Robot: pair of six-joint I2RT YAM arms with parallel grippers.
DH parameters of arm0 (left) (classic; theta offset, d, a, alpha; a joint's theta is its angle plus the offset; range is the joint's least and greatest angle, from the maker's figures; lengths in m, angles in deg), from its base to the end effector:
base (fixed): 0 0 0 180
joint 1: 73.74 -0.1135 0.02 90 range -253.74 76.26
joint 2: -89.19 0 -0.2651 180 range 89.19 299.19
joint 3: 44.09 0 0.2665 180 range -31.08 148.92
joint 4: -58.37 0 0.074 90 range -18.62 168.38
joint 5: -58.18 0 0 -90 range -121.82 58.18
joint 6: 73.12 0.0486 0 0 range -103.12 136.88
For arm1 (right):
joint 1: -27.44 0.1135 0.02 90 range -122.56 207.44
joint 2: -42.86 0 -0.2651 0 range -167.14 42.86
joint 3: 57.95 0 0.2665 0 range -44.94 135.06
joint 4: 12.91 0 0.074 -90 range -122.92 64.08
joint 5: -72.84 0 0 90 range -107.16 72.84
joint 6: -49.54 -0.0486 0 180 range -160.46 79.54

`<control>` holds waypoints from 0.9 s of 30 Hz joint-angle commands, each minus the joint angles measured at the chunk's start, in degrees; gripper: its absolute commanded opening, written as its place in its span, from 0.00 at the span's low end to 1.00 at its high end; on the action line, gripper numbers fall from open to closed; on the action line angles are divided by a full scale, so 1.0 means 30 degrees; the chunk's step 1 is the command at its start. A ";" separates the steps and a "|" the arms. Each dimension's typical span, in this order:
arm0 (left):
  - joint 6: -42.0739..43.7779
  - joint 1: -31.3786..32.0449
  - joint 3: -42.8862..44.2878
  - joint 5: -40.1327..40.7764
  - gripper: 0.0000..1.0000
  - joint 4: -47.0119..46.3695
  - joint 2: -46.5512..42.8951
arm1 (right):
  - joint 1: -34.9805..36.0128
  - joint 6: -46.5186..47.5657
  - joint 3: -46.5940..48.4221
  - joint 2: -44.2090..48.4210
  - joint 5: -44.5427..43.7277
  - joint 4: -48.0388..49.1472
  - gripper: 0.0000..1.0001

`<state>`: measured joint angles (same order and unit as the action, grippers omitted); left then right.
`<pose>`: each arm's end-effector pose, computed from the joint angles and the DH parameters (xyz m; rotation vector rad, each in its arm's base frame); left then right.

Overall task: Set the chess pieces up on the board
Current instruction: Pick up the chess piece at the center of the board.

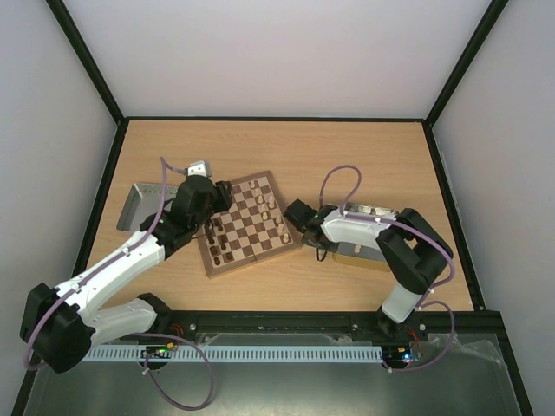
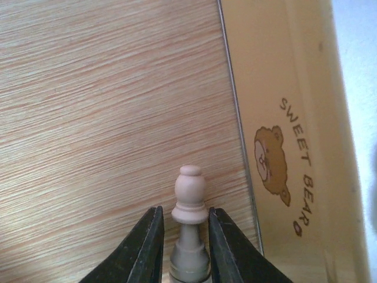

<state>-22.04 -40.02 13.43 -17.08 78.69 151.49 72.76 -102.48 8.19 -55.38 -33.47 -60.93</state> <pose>0.2330 -0.1407 0.2747 -0.2589 2.0206 -0.5530 0.2238 0.2069 0.1154 0.4426 2.7760 -0.0429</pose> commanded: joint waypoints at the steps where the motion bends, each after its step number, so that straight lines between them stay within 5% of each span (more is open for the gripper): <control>1: 0.0154 -0.0134 -0.0042 -0.0304 0.49 0.0168 0.0176 | -0.0593 0.0195 -0.0908 0.1098 0.1965 0.1668 0.22; 7: 0.0196 -0.0139 -0.0008 -0.0501 0.49 0.0196 0.0187 | -0.1156 0.0531 -0.1486 0.1289 0.2629 0.2233 0.26; 10: 0.0279 -0.0141 -0.0082 -0.0846 0.50 0.0072 0.0081 | -0.1222 0.0466 -0.1799 0.1406 0.2881 0.2527 0.19; 19: 0.1579 -0.0126 -0.0829 -0.5741 0.57 -0.2301 -0.0011 | -0.1380 -0.1558 -0.2746 0.4416 0.1587 0.4202 0.09; 27: 0.1804 0.1274 -0.2221 -0.8308 0.63 -0.6054 0.0410 | -0.1487 -0.4456 -0.2992 0.7458 0.4331 0.6915 0.09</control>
<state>-18.02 -38.84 8.47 -36.94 68.59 151.87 68.65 -109.22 -0.23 -36.32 -24.25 -46.32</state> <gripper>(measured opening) 0.616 0.103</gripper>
